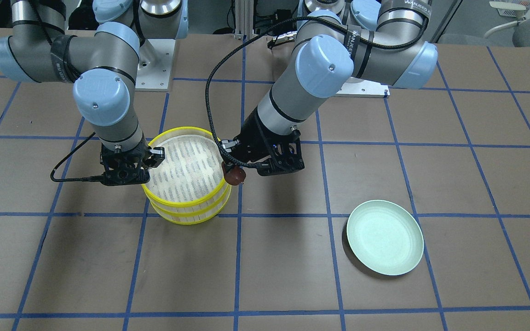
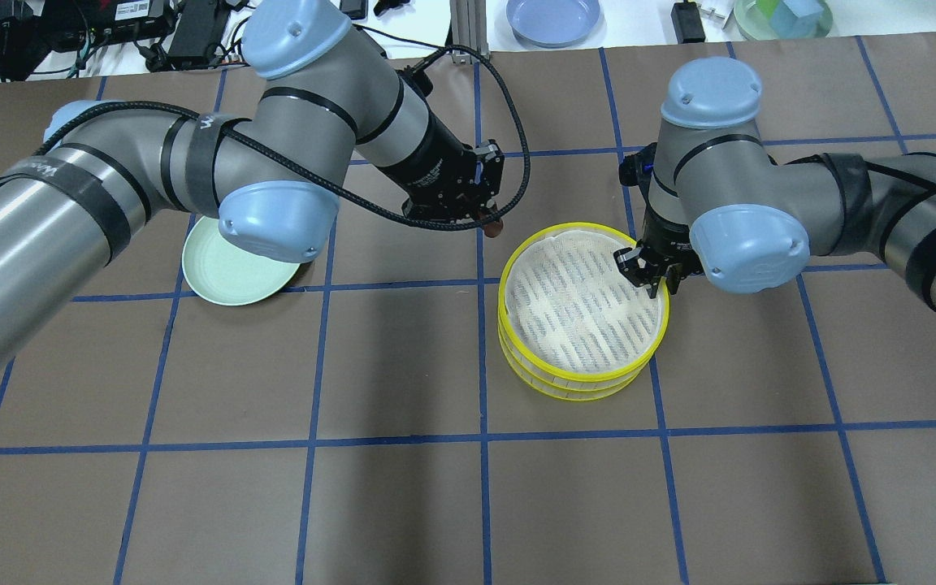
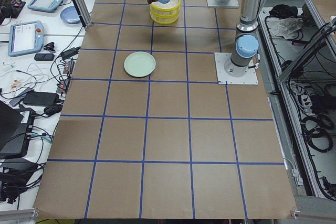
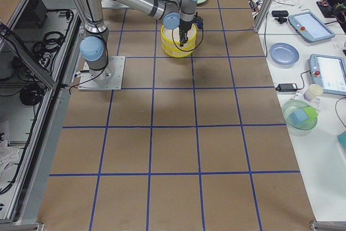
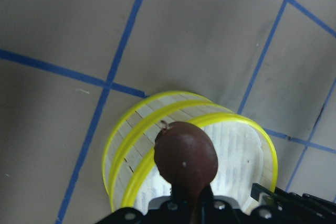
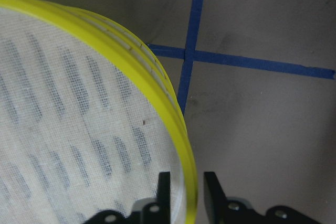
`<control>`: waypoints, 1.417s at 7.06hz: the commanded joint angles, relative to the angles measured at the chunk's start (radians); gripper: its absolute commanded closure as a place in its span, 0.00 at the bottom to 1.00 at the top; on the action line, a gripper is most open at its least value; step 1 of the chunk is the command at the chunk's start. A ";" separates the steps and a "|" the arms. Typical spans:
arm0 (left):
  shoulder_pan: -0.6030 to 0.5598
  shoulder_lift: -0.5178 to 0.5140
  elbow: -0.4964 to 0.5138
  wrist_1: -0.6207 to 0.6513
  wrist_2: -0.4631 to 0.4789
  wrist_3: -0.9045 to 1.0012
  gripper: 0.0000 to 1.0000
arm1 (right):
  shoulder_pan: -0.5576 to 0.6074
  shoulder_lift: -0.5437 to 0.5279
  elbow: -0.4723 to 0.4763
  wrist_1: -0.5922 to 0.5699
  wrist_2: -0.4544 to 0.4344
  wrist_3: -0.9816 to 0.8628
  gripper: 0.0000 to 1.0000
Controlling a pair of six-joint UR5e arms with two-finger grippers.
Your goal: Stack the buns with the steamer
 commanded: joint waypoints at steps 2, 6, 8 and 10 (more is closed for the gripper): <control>-0.064 -0.022 -0.059 0.001 -0.070 -0.017 0.99 | -0.002 -0.003 -0.010 -0.002 0.000 0.003 0.05; -0.094 -0.036 -0.068 -0.001 -0.061 -0.061 0.00 | -0.012 -0.038 -0.267 0.220 0.054 0.069 0.02; -0.094 -0.036 -0.065 -0.001 -0.059 -0.060 0.00 | -0.012 -0.101 -0.407 0.379 0.098 0.163 0.00; -0.094 -0.038 -0.059 0.001 -0.067 -0.064 0.00 | -0.012 -0.153 -0.463 0.415 0.103 0.166 0.00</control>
